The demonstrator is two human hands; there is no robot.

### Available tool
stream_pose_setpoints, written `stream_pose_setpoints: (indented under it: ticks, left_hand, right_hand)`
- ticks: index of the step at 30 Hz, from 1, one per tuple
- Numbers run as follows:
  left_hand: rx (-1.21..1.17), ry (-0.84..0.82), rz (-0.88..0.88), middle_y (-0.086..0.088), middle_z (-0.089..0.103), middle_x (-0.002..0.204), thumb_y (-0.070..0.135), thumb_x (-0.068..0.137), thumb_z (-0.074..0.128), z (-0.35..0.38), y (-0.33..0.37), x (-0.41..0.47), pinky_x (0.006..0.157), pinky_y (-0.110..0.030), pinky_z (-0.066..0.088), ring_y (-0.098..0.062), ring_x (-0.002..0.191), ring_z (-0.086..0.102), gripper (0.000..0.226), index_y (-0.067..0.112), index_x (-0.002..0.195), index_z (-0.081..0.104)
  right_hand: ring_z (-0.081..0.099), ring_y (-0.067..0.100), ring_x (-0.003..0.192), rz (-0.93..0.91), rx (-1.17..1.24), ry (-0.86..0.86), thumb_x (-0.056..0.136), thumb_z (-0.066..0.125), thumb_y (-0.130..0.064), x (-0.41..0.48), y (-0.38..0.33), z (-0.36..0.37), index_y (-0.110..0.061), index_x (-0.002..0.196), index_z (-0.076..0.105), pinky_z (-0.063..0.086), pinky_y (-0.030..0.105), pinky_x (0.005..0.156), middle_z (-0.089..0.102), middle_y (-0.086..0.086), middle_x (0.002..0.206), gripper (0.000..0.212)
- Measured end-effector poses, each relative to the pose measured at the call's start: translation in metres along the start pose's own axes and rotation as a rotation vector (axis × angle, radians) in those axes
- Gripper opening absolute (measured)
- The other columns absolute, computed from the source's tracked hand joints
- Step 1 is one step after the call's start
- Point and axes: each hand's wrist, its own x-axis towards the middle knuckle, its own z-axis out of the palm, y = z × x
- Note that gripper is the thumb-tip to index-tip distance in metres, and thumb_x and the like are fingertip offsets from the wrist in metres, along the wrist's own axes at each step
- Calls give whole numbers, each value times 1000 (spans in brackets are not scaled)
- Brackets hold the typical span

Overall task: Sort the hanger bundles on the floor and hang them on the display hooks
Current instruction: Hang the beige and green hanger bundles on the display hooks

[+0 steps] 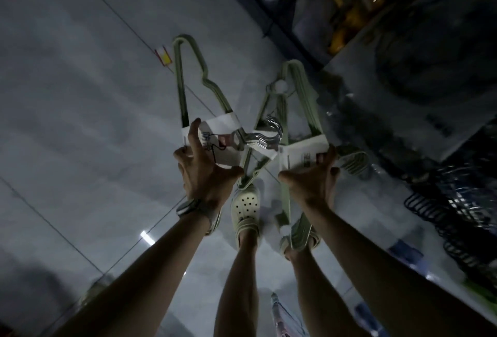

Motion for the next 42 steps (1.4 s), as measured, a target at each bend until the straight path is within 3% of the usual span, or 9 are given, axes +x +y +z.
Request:
stream_pose_setpoints:
  ticks: [8,12,16,20,25,32,35,37,42]
  left_hand:
    - [-133,49,175,-1,36,131,23,60,90,-108,135,-83,93,-51,56,-29,117,51,121,55,151,16]
    - [-191,98,285,2,36,131,32,61,93,-158,195,-123,84,-40,58,-27,111,58,123,60,151,13]
    - [-309,123,437,5,35,124,35,62,93,-202,249,-164,72,-16,47,-19,105,55,121,55,154,18]
    - [-344,118,562,4,38,131,29,60,95,-235,295,-205,75,-3,38,-7,111,44,123,44,158,21]
    - [-416,121,705,5,47,134,42,57,92,-258,332,-266,84,-17,53,-4,114,50,116,39,156,31]
    - [-540,100,847,3,50,142,39,60,100,-249,370,-354,82,-22,59,3,116,58,117,38,157,33]
    - [-574,73,933,30,40,143,26,65,98,-243,389,-396,76,-1,47,28,113,44,116,37,158,30]
    - [-520,92,984,19,34,146,29,67,97,-241,402,-425,68,8,34,38,101,30,117,37,159,27]
    - [-422,155,1154,7,40,149,49,63,92,-246,459,-491,85,-13,41,1,122,47,117,52,156,21]
  right_hand:
    - [49,20,106,-255,95,93,53,97,-34,-89,-68,-142,-29,158,15,48,26,70,43,9,138,134]
    - [49,23,100,-310,102,189,52,94,-36,-128,-111,-214,-27,157,17,39,23,66,48,7,132,131]
    - [51,25,98,-355,115,288,55,92,-36,-173,-144,-287,-29,160,12,55,46,76,45,10,136,133]
    - [56,36,115,-379,185,347,39,74,-76,-229,-158,-358,-33,161,10,54,48,82,41,11,150,144]
    - [59,37,118,-454,243,434,55,95,-50,-273,-136,-422,-47,157,9,54,52,83,43,5,151,133]
    - [56,32,120,-509,301,547,46,81,-70,-327,-93,-499,-51,157,11,54,47,77,43,-2,144,132]
    - [56,28,120,-550,359,621,51,80,-73,-347,-72,-535,-52,157,9,53,43,75,41,-6,144,129]
    - [56,26,121,-568,390,656,45,71,-83,-362,-61,-562,-51,157,7,54,45,77,39,-9,149,133]
    - [61,24,113,-627,430,778,61,89,-57,-389,-34,-635,-55,158,1,51,39,77,41,-9,155,131]
